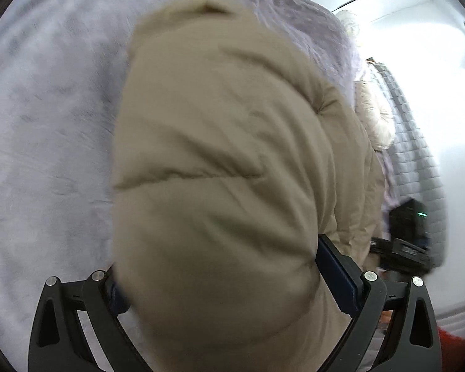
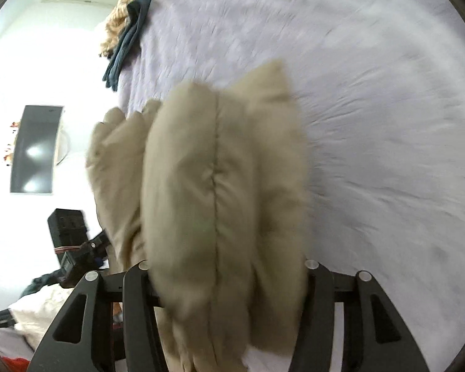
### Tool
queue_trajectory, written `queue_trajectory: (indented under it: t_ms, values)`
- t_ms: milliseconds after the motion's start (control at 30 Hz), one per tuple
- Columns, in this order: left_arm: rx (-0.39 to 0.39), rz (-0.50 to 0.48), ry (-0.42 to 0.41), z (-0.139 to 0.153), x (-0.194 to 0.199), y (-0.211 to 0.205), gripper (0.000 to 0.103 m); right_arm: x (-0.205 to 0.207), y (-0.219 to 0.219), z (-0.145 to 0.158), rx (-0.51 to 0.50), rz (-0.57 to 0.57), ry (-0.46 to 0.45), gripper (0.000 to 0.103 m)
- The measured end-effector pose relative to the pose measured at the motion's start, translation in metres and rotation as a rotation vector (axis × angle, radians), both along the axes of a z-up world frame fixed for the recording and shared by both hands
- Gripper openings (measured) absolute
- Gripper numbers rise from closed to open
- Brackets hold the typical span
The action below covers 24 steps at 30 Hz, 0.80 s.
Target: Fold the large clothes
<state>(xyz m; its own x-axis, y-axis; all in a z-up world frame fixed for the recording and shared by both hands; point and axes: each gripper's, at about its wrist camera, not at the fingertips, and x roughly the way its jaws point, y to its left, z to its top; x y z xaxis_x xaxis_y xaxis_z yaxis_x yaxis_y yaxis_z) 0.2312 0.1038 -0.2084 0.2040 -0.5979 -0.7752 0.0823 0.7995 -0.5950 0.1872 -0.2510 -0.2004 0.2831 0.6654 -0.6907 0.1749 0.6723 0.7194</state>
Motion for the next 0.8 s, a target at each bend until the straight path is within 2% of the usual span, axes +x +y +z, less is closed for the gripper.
queue_trajectory:
  t_ms: [100,167,233,333,400,433,500,667,700,733,800]
  values:
    - [0.128,0.074,-0.135,0.039,-0.009,0.013,0.100,-0.030,-0.023,0.029,-0.124,-0.077,-0.060,0.055]
    - [0.180,0.110,-0.216,0.066,-0.012,0.016,0.100,-0.047,-0.036,0.048,-0.117,-0.135,-0.101,0.048]
    - [0.214,0.123,-0.255,0.080,-0.005,0.013,0.100,-0.048,-0.030,0.063,-0.057,-0.145,-0.144,0.046]
    - [0.265,0.123,-0.251,0.077,0.012,0.016,0.100,-0.052,-0.013,0.072,0.042,-0.061,-0.156,0.046]
    - [0.264,0.130,-0.234,0.069,0.030,0.009,0.100,-0.036,0.009,0.069,0.037,0.000,-0.157,0.048]
    - [0.272,0.140,-0.228,0.067,0.036,0.005,0.100,-0.023,0.019,0.066,0.029,0.022,-0.159,0.054]
    - [0.280,0.156,-0.232,0.061,0.041,0.006,0.100,-0.015,0.026,0.057,0.054,0.017,-0.170,0.065]
    - [0.335,0.168,-0.252,0.050,0.044,0.007,0.100,0.017,0.044,0.041,0.174,0.006,-0.166,0.064]
    - [0.333,0.169,-0.243,0.047,0.044,0.008,0.100,0.020,0.045,0.040,0.182,-0.002,-0.170,0.039]
    - [0.323,0.171,-0.230,0.045,0.045,0.007,0.100,0.024,0.047,0.040,0.148,-0.005,-0.163,0.015]
    - [0.293,0.164,-0.198,0.038,0.046,-0.001,0.100,0.029,0.049,0.034,0.062,-0.010,-0.143,0.011]
